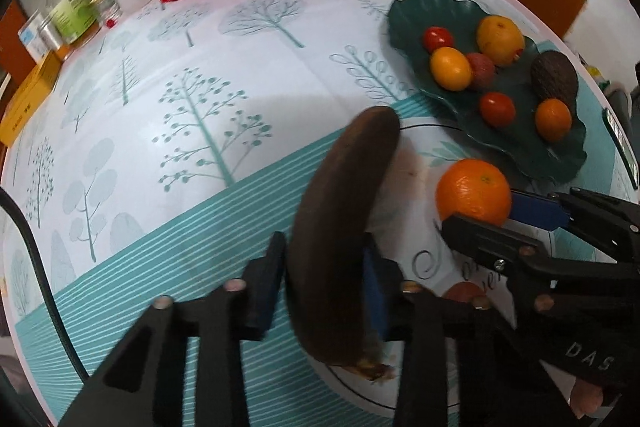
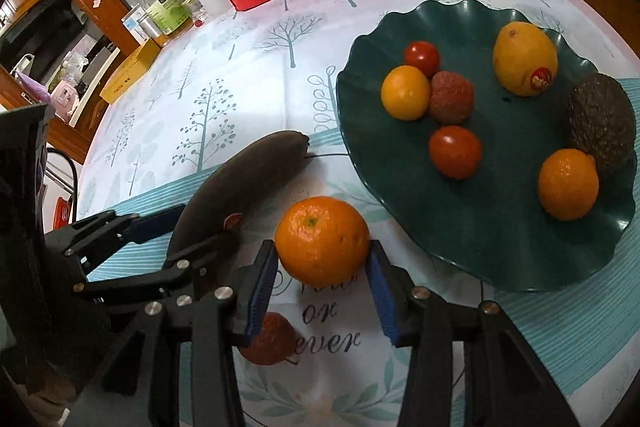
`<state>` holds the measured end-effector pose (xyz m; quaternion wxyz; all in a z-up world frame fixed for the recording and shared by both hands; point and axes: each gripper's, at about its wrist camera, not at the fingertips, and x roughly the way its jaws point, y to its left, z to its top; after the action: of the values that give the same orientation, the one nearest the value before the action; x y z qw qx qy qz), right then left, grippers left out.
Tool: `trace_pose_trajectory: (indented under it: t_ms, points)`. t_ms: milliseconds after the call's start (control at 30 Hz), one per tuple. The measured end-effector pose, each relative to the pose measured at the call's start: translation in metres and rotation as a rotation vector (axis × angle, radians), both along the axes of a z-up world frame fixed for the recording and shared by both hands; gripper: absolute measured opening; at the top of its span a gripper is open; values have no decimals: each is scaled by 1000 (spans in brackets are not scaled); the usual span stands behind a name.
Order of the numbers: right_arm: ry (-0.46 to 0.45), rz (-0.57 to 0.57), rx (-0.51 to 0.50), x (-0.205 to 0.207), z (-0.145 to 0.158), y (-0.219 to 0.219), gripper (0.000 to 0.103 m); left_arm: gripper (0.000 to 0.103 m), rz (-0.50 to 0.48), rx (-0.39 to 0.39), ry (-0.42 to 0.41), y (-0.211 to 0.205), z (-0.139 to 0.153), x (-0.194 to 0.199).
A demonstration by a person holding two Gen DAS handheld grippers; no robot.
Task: Organize fruits
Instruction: 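Grasp the dark banana with the left gripper while the right gripper grasps a mandarin, then carry banana and mandarin onto the green plate and open both grippers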
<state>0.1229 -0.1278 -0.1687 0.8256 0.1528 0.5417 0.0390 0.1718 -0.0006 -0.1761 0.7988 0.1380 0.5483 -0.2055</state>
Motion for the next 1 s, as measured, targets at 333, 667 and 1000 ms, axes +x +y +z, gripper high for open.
trace_pose_trajectory:
  t_ms: [333,667,1000]
  points:
    - [-36,22,8,-17,15,-4,44,30,89,-37,32,11,3,-2]
    - [-71,79,22,-46,38,-11,44,29,169,-91,-26,27,45,-28]
    - [-157,142,36,-51,94,-48,44,29,197,-135,-82,-15,112,-41]
